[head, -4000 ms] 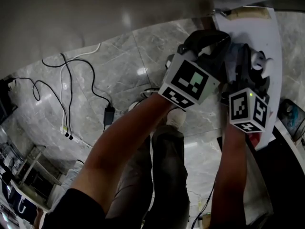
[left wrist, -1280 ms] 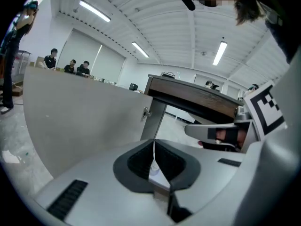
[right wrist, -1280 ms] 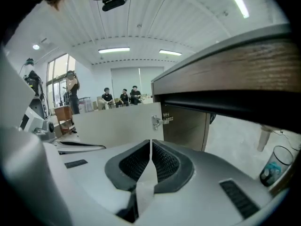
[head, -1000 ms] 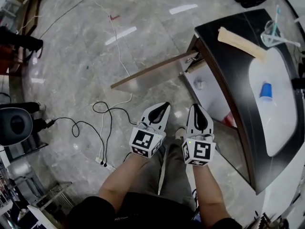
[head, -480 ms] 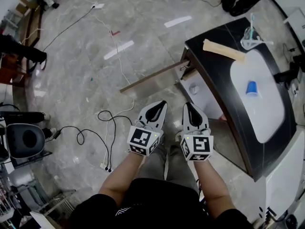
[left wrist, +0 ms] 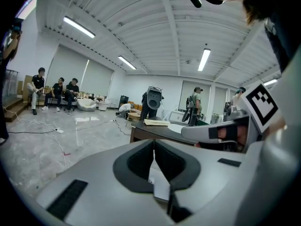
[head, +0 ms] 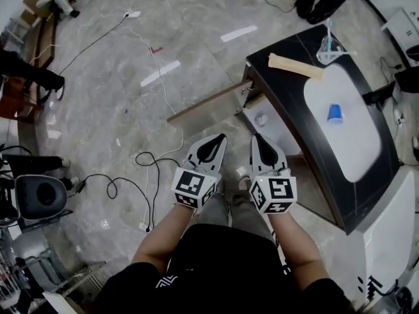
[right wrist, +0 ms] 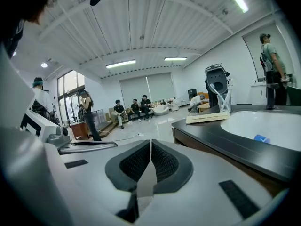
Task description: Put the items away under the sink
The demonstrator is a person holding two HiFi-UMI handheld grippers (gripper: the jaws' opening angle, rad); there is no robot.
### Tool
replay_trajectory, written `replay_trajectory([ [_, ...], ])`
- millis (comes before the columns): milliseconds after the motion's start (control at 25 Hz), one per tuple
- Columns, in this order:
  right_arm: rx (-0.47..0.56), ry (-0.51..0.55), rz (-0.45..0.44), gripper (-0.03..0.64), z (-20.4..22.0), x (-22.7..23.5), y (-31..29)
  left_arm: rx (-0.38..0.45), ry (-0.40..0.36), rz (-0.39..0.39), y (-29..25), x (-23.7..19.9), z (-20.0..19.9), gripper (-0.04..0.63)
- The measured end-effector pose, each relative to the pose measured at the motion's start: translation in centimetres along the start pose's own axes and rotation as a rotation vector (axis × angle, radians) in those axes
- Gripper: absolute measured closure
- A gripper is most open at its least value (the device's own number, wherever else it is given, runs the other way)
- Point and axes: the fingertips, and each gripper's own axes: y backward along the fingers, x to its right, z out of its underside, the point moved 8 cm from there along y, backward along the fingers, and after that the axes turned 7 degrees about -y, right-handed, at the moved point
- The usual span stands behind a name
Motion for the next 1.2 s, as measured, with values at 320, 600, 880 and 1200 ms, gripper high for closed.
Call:
replay_trajectory([
  [320,-0.016,0.003,-0.029,0.581,-0.7,-1.0,1.8,0.002,-0.015,0.01,1.2,0.9,-1.2,0.581],
  [600,-0.016,-0.011,-0.015,0.583,-0.7,-0.9,2.1,0.019,-0.008,-0.006,1.1,0.7,-1.9,0.581],
  [880,-0.037,-0.022,-0.01,0.583,-0.1,-0.6,2.3,0.012,-0.004,0.009,0.7,1.2,-1.8,0.581],
  [1200,-0.055,-0.038,-0.018,0.583,-0.2,-0.4,1.7,0.006,-0.02,0.033,0.2,1.7,-1.8,0.581],
])
